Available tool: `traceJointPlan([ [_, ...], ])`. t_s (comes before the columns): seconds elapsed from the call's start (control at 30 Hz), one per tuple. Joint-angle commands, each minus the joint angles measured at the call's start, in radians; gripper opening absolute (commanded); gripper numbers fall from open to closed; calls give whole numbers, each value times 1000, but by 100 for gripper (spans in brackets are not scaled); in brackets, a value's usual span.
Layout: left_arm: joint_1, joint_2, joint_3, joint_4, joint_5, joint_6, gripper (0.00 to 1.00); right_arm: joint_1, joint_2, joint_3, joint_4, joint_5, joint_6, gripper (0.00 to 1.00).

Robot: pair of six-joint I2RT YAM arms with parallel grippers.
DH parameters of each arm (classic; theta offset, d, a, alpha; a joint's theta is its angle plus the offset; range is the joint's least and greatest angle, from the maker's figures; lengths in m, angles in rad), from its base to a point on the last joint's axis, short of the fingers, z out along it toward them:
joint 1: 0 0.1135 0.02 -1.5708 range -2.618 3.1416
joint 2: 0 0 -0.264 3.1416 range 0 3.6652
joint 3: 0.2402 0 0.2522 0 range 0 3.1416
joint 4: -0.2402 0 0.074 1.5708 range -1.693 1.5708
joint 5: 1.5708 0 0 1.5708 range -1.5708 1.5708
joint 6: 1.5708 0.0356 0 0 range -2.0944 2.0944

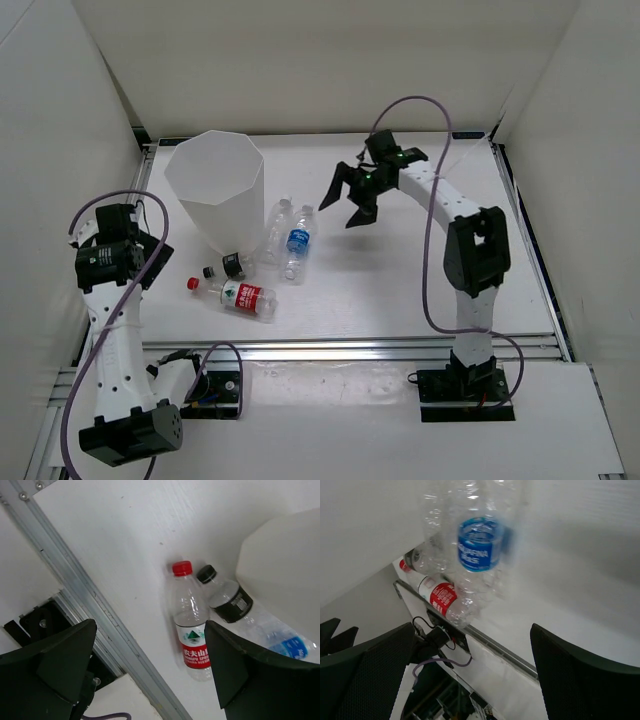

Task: Put the plastic bottles in the bin

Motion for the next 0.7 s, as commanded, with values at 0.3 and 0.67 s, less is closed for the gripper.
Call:
traceJointPlan([
  [0.3,-22,6,140,-74,165,149,100,82,271,148,151,-123,-41,100],
  [0.67,-22,39,180,-74,203,167,100,116,435,206,263,-229,-18,100],
])
